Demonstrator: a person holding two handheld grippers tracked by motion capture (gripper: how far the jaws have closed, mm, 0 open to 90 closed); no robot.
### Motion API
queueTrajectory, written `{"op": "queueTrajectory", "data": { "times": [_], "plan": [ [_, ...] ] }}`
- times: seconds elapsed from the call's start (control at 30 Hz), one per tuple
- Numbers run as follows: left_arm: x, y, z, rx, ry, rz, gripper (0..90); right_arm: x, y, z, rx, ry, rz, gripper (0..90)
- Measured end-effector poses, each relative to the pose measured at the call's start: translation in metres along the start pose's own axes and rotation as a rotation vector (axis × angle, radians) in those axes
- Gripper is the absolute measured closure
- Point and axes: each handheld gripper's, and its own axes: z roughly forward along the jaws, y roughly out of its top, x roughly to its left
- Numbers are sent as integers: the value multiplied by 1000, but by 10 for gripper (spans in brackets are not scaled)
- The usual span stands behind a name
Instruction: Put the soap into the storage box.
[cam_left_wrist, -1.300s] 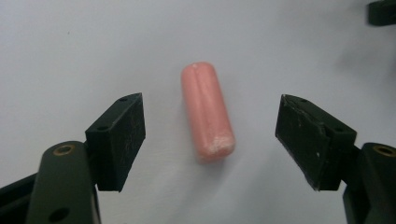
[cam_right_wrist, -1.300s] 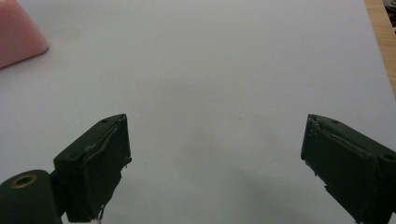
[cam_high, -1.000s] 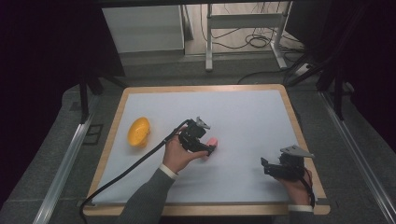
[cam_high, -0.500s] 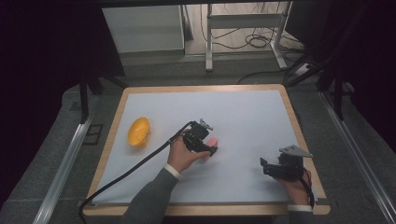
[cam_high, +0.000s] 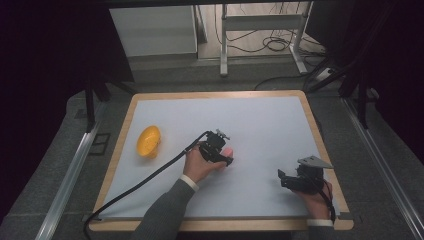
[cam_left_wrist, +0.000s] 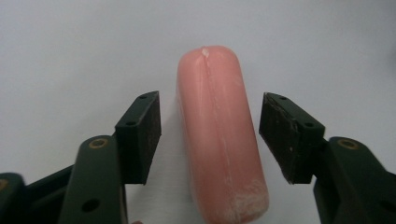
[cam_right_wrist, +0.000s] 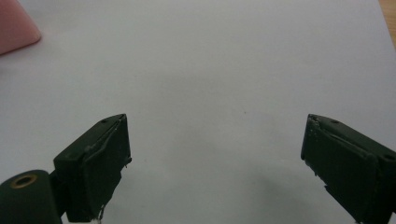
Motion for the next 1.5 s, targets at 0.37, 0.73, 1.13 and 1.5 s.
{"op": "queueTrajectory", "data": {
  "times": [0.37, 0.73, 1.13, 1.5],
  "plan": [
    [-1, 1, 10, 43, 13, 3, 550, -2, 0, 0, -4, -11, 6, 78],
    [2, -2, 7, 34, 11, 1, 602, -1, -1, 0, -1, -12, 3, 78],
    [4, -3, -15, -15, 10, 16, 602, -1, 0, 0, -3, -18, 2, 78],
    [18, -13, -33, -16, 17, 4, 602, 1, 0, 1, -1, -12, -1, 78]
  ]
}}
